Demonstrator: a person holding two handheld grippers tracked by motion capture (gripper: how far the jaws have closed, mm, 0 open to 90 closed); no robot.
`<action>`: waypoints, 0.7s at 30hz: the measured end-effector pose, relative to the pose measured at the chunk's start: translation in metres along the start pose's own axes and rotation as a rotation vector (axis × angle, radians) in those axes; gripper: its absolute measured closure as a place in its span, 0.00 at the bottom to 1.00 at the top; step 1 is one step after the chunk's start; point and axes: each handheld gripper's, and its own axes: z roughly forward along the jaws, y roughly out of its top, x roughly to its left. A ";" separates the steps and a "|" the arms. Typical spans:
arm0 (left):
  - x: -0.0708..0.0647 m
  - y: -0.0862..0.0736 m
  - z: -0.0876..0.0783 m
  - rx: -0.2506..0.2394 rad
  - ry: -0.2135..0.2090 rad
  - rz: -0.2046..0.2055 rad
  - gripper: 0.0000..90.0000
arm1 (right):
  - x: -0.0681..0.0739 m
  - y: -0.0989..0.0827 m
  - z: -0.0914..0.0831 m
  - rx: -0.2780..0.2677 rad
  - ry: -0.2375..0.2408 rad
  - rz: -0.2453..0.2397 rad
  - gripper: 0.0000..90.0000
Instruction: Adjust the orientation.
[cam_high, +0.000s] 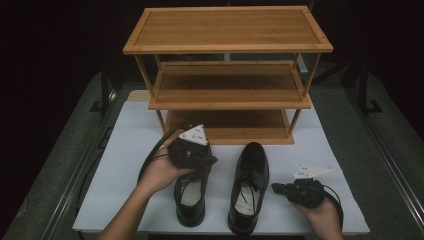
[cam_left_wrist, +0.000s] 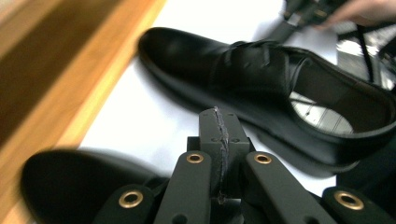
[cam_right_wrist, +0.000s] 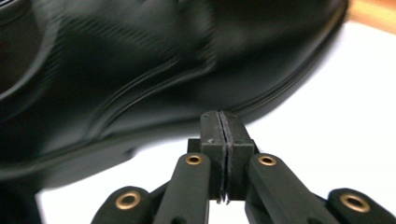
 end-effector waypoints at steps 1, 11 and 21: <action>0.001 -0.006 -0.007 -0.017 0.024 -0.018 0.98 | 0.005 -0.004 -0.001 0.003 0.014 0.002 0.98; 0.015 -0.078 -0.051 -0.049 0.200 -0.143 0.69 | 0.026 -0.011 0.018 0.068 0.057 -0.029 0.93; 0.013 -0.139 -0.056 -0.061 0.280 -0.249 0.55 | 0.025 0.000 0.031 0.071 0.045 -0.041 0.88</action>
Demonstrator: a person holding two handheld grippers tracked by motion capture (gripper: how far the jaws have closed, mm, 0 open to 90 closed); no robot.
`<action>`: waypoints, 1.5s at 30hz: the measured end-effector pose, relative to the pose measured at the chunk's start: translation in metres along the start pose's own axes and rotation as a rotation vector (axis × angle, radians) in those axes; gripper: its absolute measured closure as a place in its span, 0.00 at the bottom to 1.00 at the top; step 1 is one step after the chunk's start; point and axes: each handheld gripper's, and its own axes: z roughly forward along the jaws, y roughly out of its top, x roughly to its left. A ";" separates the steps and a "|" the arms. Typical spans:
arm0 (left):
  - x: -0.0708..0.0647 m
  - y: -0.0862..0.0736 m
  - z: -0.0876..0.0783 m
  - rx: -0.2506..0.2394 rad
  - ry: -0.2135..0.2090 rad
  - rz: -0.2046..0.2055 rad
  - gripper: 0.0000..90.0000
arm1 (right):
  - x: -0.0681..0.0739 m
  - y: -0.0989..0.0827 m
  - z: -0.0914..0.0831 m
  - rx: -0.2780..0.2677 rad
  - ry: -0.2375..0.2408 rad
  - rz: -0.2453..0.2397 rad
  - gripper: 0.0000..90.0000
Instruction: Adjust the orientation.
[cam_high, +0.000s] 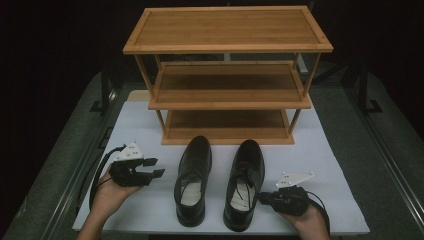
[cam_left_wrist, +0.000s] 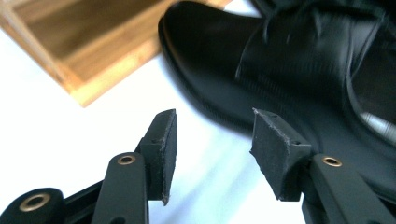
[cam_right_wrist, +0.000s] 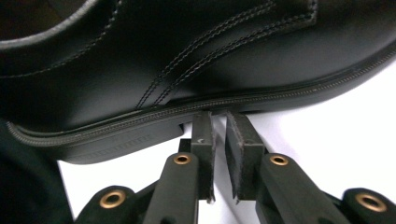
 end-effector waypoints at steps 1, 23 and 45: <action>0.001 -0.005 -0.001 0.002 0.003 -0.008 0.55 | 0.000 0.002 0.001 0.008 -0.021 -0.007 0.87; 0.002 -0.037 0.002 0.002 0.015 -0.050 0.50 | -0.004 0.037 0.036 0.032 -0.049 -0.125 0.85; -0.002 -0.016 -0.001 -0.061 -0.028 -0.042 0.47 | -0.009 0.054 0.014 -0.062 -0.067 -0.043 0.60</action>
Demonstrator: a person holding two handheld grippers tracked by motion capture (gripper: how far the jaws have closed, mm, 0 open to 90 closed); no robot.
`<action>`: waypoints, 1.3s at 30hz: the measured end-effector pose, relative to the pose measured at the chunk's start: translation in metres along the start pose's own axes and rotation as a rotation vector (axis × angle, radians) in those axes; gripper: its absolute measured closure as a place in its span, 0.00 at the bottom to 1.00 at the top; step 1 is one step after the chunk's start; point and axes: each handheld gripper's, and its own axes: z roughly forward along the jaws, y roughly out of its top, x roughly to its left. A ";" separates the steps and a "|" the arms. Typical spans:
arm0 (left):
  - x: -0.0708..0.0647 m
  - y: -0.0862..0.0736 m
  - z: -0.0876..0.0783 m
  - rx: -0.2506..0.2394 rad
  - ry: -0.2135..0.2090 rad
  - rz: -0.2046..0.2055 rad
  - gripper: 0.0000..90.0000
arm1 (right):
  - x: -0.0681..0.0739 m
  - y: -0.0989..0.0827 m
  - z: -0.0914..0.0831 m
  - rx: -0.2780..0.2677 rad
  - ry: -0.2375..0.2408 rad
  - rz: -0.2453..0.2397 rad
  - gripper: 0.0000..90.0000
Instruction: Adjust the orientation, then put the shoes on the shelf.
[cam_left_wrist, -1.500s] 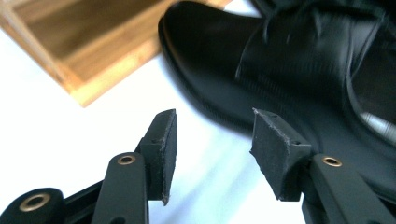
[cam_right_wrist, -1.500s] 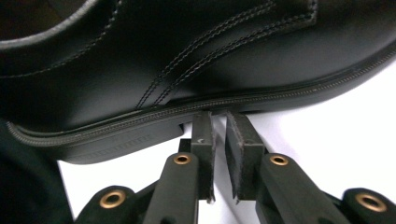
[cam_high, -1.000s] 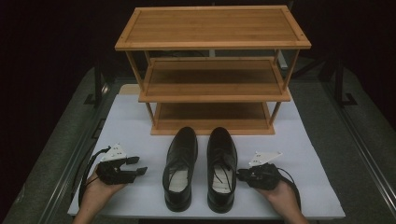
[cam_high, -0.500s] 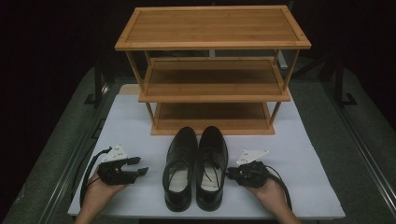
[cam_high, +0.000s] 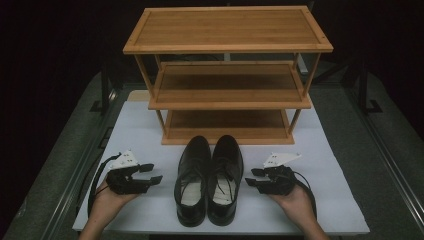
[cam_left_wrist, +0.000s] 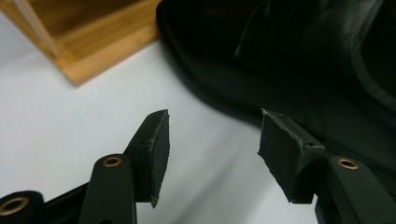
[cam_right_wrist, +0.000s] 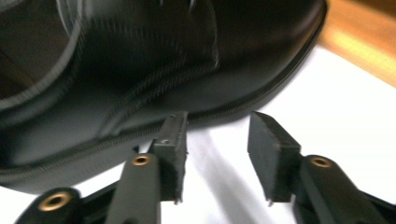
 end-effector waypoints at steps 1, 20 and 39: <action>-0.001 0.003 -0.001 -0.007 -0.001 0.006 0.47 | 0.000 0.002 -0.003 -0.009 -0.002 0.005 0.59; -0.022 0.054 0.026 -0.053 -0.106 0.081 0.45 | 0.019 0.050 -0.011 -0.123 0.074 0.000 0.48; -0.034 0.054 0.043 -0.032 -0.125 0.102 0.44 | 0.032 0.049 0.015 -0.062 0.069 -0.033 0.46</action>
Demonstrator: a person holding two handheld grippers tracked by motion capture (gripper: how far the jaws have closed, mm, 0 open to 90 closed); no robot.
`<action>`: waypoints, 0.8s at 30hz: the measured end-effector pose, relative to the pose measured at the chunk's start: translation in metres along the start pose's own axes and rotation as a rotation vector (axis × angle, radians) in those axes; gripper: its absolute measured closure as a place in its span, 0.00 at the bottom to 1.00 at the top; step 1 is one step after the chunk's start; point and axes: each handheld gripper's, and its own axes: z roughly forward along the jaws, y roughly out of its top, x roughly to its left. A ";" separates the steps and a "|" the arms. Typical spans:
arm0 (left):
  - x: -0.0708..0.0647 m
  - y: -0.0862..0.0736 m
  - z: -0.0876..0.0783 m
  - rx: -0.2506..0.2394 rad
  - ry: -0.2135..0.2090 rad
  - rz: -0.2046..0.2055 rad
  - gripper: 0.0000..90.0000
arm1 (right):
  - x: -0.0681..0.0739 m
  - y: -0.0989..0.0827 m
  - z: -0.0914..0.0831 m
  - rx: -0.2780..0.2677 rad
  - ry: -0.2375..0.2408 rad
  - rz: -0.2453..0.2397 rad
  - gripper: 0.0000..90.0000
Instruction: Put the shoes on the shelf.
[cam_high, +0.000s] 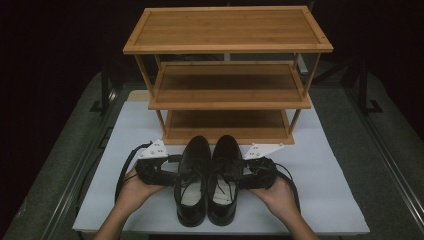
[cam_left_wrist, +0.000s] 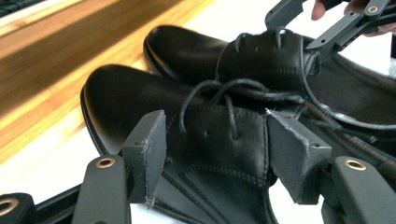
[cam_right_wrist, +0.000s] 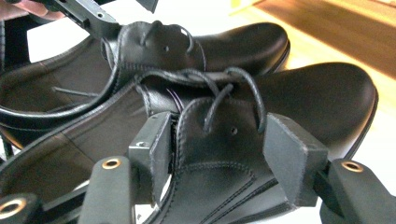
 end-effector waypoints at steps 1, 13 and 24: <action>0.000 -0.001 0.001 0.003 -0.002 0.000 0.44 | 0.000 -0.001 0.002 0.005 -0.001 0.002 0.45; -0.001 -0.009 -0.001 0.015 -0.052 0.023 0.74 | 0.000 -0.006 -0.001 -0.010 0.030 -0.001 0.69; 0.001 -0.010 -0.011 0.008 0.005 0.042 0.96 | 0.004 -0.009 -0.009 -0.027 -0.054 -0.081 0.96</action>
